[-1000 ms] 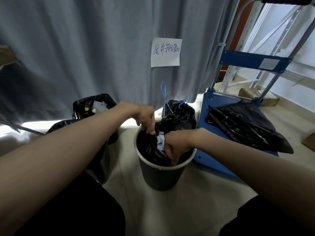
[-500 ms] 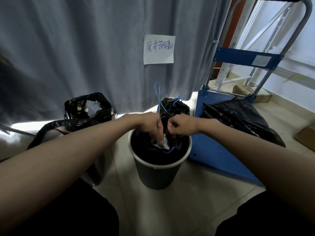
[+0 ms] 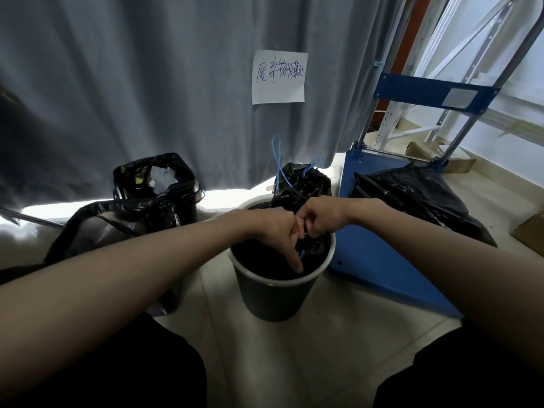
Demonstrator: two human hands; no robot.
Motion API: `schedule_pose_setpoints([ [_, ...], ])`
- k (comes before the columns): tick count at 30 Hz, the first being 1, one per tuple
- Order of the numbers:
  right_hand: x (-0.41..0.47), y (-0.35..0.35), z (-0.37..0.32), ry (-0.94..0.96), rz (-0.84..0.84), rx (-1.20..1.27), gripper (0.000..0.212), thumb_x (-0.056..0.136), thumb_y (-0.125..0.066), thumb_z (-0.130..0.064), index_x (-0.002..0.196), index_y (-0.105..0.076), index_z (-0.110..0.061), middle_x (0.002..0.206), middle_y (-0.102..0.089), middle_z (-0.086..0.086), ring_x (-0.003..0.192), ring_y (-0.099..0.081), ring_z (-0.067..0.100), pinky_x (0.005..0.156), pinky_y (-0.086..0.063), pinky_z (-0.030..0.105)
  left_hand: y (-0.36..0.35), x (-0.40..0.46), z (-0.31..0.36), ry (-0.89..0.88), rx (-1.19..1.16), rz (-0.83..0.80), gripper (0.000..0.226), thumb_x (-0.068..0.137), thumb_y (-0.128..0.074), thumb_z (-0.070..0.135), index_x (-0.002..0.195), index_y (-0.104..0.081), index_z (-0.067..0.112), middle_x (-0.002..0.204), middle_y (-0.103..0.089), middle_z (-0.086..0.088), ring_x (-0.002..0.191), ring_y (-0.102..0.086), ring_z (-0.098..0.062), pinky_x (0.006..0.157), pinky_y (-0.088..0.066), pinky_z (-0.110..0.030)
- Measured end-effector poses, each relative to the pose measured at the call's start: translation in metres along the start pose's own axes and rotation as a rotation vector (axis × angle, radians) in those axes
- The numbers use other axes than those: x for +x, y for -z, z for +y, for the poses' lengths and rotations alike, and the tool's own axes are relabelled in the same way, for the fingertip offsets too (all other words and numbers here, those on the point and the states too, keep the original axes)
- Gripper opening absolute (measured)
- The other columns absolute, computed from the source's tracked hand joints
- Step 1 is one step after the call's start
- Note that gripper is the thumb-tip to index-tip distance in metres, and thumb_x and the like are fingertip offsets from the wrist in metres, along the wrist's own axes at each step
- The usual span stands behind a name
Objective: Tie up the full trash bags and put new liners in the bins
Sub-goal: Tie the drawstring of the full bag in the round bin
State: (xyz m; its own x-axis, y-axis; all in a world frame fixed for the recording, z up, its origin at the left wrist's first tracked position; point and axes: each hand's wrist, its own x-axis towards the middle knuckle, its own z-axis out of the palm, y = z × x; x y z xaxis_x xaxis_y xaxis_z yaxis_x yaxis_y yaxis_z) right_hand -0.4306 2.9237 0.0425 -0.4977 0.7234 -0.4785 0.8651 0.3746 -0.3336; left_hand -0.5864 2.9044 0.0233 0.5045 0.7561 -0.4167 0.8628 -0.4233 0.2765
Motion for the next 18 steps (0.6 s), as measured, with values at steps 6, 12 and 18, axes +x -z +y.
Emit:
schedule_pose_setpoints([
  [6, 0.001, 0.002, -0.003, 0.022, 0.043, 0.045, 0.026, 0.082, -0.061, -0.001, 0.094, -0.072, -0.021, 0.075, -0.061, -0.002, 0.074, -0.055, 0.015, 0.078, -0.051, 0.035, 0.009, -0.004, -0.001, -0.026, 0.079, 0.186, 0.017, 0.066, -0.079, 0.032, 0.072, -0.066, 0.022, 0.07, -0.063, 0.003, 0.07, -0.06, -0.018, 0.07, -0.053, -0.035],
  [12, 0.002, -0.002, -0.004, 0.089, 0.066, 0.209, 0.01, 0.084, -0.066, -0.011, 0.094, -0.07, -0.013, 0.072, -0.058, 0.004, 0.063, -0.051, 0.01, 0.063, -0.046, 0.026, 0.03, -0.01, -0.01, -0.02, -0.029, 0.343, 0.005, 0.069, -0.077, 0.02, 0.073, -0.076, 0.023, 0.058, -0.06, 0.015, 0.063, -0.058, -0.007, 0.069, -0.053, -0.03],
  [18, 0.005, 0.0, -0.002, 0.11, 0.157, 0.243, 0.029, 0.078, -0.079, -0.019, 0.058, -0.058, -0.022, 0.057, -0.055, -0.005, 0.055, -0.051, 0.008, 0.055, -0.045, 0.023, 0.053, -0.017, -0.015, -0.072, -0.122, 0.291, 0.007, 0.078, -0.077, 0.019, 0.085, -0.078, 0.019, 0.063, -0.066, 0.006, 0.053, -0.054, 0.001, 0.058, -0.042, -0.014],
])
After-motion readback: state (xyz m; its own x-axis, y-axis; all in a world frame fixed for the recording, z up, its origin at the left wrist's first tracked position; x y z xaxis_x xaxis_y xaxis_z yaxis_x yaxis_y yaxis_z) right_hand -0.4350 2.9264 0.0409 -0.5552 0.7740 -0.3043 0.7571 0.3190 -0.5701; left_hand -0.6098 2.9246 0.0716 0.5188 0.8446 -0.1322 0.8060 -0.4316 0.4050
